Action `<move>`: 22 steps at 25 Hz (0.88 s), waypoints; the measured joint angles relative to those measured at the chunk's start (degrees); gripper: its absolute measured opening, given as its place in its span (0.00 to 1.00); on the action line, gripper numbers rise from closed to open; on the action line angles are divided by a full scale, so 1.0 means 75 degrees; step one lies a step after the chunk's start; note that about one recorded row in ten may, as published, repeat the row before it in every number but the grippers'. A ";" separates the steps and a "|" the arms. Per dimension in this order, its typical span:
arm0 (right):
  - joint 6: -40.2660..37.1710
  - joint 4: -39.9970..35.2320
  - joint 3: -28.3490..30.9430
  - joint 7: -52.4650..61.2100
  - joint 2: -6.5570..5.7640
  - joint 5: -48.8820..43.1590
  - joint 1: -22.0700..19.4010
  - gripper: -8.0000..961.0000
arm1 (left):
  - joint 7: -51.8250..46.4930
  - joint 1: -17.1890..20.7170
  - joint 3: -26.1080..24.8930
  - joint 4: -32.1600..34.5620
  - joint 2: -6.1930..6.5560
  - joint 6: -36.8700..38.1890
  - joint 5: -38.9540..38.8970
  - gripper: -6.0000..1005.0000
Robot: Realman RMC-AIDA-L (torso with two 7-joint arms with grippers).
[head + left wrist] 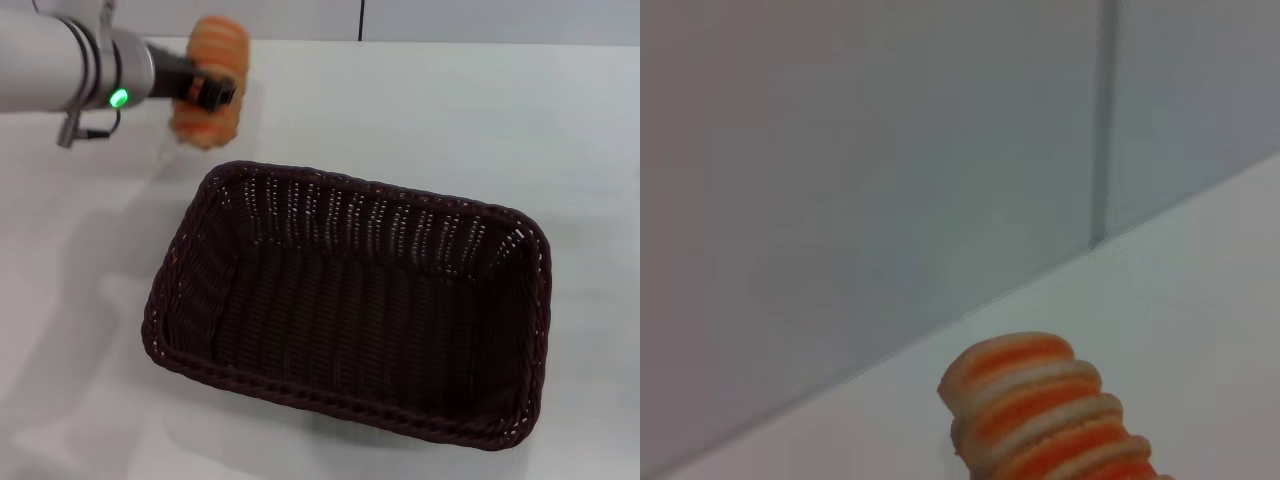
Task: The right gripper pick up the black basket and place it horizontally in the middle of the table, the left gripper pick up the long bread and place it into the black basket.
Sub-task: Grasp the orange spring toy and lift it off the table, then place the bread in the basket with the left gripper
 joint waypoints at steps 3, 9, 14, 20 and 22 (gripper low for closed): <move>-0.0015 -0.0015 0.0001 0.0001 0.0000 -0.0001 -0.0014 0.83 | 0.1287 0.0608 -0.0399 -0.1555 0.0017 -0.0750 -0.1082 0.52; -0.0029 -0.0036 0.0000 0.0012 0.0001 -0.0001 -0.0025 0.83 | 0.3407 0.1170 -0.1781 -0.3659 0.0029 -0.3530 -0.3422 0.47; -0.0029 -0.0032 0.0000 0.0013 0.0001 -0.0001 0.0002 0.83 | 0.4570 0.1197 -0.2864 -0.3852 0.0033 -0.5640 -0.5037 0.43; -0.0030 -0.0031 0.0008 0.0013 0.0001 0.0000 0.0098 0.83 | 0.5280 0.1101 -0.3075 -0.2849 0.0043 -0.6291 -0.5461 0.38; -0.0030 -0.0039 0.0009 0.0013 -0.0001 -0.0001 0.0115 0.83 | 0.5385 0.1091 -0.3089 -0.2635 0.0043 -0.6235 -0.5451 0.40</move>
